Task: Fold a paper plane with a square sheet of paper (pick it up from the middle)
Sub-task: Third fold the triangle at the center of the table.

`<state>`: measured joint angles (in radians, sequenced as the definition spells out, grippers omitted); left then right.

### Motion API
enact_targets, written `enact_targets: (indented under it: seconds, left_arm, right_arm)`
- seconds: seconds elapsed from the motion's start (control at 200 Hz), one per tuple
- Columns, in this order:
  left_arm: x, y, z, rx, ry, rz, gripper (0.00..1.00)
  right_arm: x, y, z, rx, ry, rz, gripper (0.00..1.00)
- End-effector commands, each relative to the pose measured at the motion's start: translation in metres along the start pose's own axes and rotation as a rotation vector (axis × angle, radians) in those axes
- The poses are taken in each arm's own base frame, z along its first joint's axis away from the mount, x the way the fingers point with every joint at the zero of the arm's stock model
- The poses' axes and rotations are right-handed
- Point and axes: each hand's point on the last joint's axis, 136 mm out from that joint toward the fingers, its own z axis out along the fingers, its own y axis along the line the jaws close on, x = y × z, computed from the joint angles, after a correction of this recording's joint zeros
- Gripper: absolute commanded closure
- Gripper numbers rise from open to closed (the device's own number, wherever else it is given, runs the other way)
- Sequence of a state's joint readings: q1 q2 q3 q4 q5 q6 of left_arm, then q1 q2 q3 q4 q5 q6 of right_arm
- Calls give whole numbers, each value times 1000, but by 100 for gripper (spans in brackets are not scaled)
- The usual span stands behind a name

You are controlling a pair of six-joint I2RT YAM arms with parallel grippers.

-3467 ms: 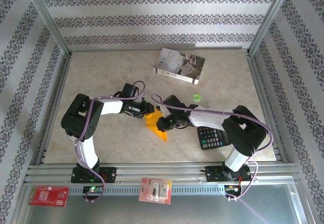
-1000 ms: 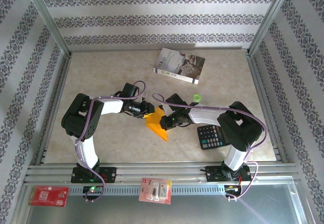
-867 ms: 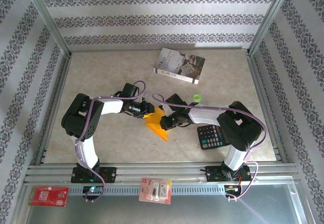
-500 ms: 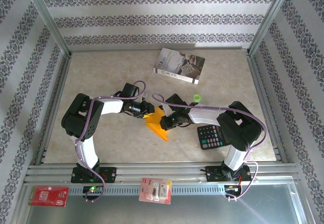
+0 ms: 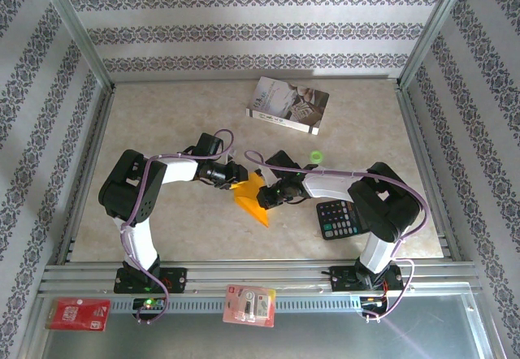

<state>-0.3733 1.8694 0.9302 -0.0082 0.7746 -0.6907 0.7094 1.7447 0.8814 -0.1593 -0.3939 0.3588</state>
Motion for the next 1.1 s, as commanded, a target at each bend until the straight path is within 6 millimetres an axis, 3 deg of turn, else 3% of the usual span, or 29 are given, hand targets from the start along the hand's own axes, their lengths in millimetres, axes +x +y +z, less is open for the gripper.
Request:
enact_targets:
  seconds: [0.0,0.585,1.094]
  left_arm:
    - [17,22,10,-81,57,-35,70]
    - [19,22,11,-83,65,-33,70]
    - [19,22,10,-84,63,-32,70]
  right_arm:
    - [9,-5,5,21,34,-12,99]
    - [-8,6,4,2,13,-35,99]
    - [3,-2,1,25,25,-28,99]
